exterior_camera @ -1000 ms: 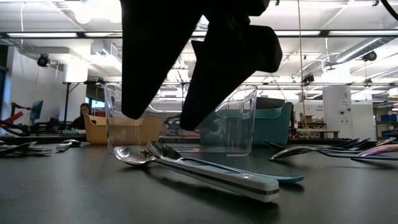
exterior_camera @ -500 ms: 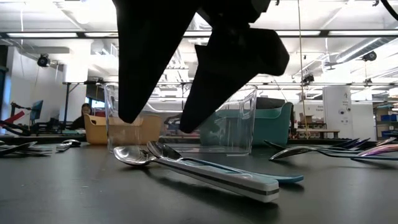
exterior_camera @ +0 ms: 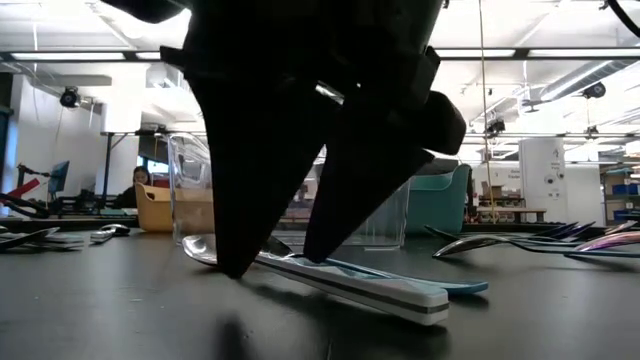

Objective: Sort silverware by color (type)
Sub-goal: Put the blue patterned spoon into the green bin

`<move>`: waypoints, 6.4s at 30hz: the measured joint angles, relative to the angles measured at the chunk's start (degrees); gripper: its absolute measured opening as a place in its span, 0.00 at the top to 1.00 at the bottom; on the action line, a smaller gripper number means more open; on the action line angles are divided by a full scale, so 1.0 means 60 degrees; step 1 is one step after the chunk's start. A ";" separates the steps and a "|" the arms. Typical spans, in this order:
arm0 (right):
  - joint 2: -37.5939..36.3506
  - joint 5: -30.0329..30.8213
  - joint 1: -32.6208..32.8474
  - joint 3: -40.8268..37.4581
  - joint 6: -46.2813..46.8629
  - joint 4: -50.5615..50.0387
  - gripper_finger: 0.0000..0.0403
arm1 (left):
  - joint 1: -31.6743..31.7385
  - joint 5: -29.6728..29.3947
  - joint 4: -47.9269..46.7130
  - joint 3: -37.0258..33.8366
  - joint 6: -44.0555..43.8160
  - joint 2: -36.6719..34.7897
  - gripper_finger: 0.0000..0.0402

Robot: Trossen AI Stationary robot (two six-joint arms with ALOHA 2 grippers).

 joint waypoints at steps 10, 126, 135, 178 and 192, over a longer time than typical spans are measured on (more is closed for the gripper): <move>0.0067 -0.0047 0.0000 0.0000 0.0038 0.0009 0.53 | 0.0000 0.0000 -0.0001 0.0000 0.0000 0.0000 1.00; -0.5095 -0.1105 -0.6338 0.1464 -1.1646 -0.3746 0.97 | 0.0953 -0.2962 0.0881 0.0087 0.4413 -0.0377 1.00; -0.5081 -0.2262 -0.8837 0.1464 -1.4866 -0.3747 0.97 | 0.2571 -0.2848 -0.0846 0.0045 0.3599 -0.0306 1.00; -0.3779 -0.8347 -1.2960 -0.0059 -1.8441 -0.3253 0.97 | 0.4109 -0.2844 -0.0376 -0.0590 0.2215 -0.0346 1.00; -0.6775 -0.6429 -1.2105 -0.4985 -1.7015 0.0740 0.97 | 0.4109 -0.2918 -0.0369 -0.0590 0.2630 -0.0346 1.00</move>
